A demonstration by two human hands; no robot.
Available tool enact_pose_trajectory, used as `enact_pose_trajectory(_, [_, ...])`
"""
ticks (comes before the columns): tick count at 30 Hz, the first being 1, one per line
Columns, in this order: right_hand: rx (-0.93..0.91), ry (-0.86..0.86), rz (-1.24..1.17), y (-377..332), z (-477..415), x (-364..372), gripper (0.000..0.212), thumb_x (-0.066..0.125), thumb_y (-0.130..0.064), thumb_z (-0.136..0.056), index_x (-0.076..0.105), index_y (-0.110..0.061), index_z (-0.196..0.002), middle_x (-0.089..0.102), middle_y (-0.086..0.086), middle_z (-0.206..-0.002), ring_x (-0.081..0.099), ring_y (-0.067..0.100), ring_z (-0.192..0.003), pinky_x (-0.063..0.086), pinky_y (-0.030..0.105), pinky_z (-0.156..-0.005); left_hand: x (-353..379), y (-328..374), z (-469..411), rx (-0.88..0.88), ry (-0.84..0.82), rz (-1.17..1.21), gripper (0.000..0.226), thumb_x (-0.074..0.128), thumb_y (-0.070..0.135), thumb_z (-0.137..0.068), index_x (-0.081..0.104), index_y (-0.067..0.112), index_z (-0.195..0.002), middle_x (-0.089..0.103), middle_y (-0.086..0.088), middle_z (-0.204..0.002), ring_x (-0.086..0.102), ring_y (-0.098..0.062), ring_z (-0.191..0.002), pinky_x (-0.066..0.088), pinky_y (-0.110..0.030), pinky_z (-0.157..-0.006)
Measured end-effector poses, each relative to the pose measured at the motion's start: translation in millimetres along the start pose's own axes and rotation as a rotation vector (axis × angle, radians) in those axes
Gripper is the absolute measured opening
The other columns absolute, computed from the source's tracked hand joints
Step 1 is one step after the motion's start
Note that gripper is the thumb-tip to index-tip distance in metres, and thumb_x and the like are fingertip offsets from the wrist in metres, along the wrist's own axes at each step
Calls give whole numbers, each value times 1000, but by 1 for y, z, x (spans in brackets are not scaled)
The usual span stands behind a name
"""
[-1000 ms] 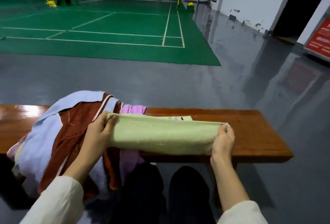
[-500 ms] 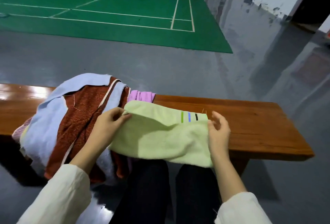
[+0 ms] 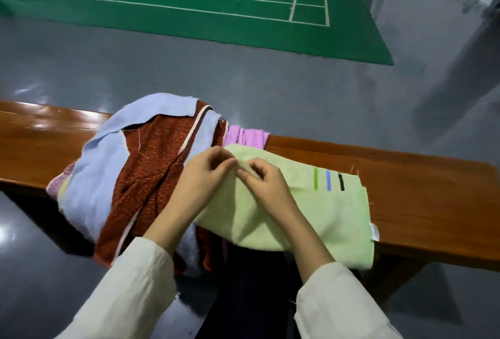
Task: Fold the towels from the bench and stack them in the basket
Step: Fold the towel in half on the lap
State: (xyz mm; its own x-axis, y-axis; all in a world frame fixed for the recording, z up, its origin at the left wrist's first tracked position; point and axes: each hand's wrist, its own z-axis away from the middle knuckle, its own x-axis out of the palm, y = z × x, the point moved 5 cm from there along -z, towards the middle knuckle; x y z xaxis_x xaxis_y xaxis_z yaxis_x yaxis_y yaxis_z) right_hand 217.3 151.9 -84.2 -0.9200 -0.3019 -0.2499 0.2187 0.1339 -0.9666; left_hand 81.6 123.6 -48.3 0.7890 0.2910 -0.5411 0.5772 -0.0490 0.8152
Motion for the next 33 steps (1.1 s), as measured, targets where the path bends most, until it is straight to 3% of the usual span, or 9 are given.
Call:
enact_pose_trajectory(4, [32,106,-59,15,-5,2,15,65,-20,-90,61,-7,-84,59,-2,-76,50,8,-71,41,28,-69,5,-26,-26,-116,44,-274,20,63,23,-89,66,6,-99,67,-11,-96,61,-26,-91,42,-34,-80])
enact_pose_trajectory(7, [85,109,-101,30,-7,7,12,64,-27,-89,61,-16,-85,61,-4,-77,53,9,-74,44,33,-72,22,-47,-41,-267,-99,-520,40,62,37,-89,59,0,-103,64,-21,-102,57,-37,-101,39,-36,-77])
enact_pose_trajectory(12, [109,115,-127,42,-11,11,15,63,-32,-87,60,-17,-86,61,-1,-78,53,10,-75,43,33,-72,34,-56,-52,-386,-116,-596,51,62,47,-86,58,1,-108,65,-20,-109,58,-36,-104,35,-32,-72])
enact_pose_trajectory(15, [111,117,-137,44,-13,12,15,63,-31,-87,60,-17,-85,59,-3,-76,52,10,-74,42,34,-71,38,-56,-55,-420,-170,-649,54,60,50,-86,60,2,-111,64,-20,-114,58,-35,-108,41,-33,-80])
enact_pose_trajectory(17, [113,119,-135,45,-13,15,20,62,-37,-85,59,-18,-83,57,-3,-73,50,11,-72,41,35,-69,39,-51,-57,-409,-163,-566,42,63,43,-85,62,5,-103,66,-19,-107,59,-35,-102,41,-33,-77])
enact_pose_trajectory(20, [118,122,-150,44,-13,15,19,62,-36,-85,58,-18,-82,55,-7,-71,49,9,-70,39,34,-68,36,-43,-62,-408,-71,-98,15,67,19,-82,55,12,-78,60,-6,-73,56,-24,-71,39,-29,-60])
enact_pose_trajectory(24, [54,181,-193,28,-8,1,7,64,-18,-91,59,-18,-86,57,-13,-75,51,5,-74,42,26,-72,32,-27,-55,-467,-45,483,18,71,4,-81,55,11,-87,59,-5,-73,54,-11,-58,44,-19,-53])
enact_pose_trajectory(29, [-60,280,-167,-12,18,-28,6,64,-14,-90,61,-20,-91,61,-15,-79,53,-3,-75,43,14,-72,26,4,-27,-321,35,614,7,69,15,-85,67,11,-91,67,-7,-77,59,-10,-66,49,-22,-63])
enact_pose_trajectory(33, [-96,292,-127,-29,47,-47,17,63,-4,-88,63,-20,-88,62,-16,-79,56,1,-77,44,18,-73,27,29,4,-229,36,697,26,64,-4,-85,59,17,-99,69,4,-74,63,-8,-67,52,-21,-63])
